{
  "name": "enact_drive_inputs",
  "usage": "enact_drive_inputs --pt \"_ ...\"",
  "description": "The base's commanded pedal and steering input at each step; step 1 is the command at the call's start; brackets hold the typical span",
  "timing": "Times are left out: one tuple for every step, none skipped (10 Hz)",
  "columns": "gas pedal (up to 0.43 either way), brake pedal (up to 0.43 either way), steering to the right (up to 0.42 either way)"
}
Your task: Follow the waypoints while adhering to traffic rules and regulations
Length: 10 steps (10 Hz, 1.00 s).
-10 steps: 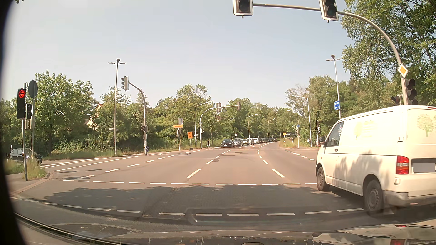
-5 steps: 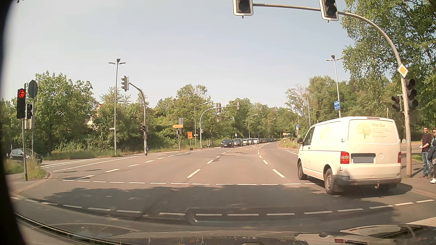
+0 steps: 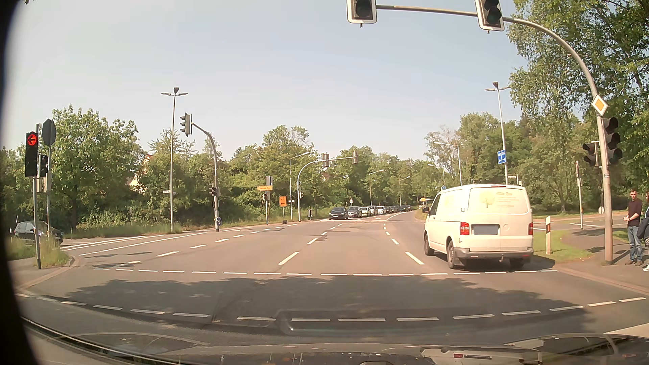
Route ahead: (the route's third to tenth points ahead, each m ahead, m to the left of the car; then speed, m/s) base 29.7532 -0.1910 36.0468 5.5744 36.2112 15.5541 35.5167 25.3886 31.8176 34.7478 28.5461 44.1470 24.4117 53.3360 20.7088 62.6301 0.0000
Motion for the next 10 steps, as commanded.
enact_drive_inputs --pt "0.0 0.226 -0.003" --pt "0.0 0.226 -0.003" --pt "0.0 0.226 -0.003" --pt "0.0 0.232 -0.003" --pt "0.0 0.226 -0.003" --pt "0.0 0.226 -0.003" --pt "0.0 0.226 -0.003" --pt "0.0 0.226 -0.003" --pt "0.0 0.226 -0.003" --pt "0.0 0.226 -0.003"
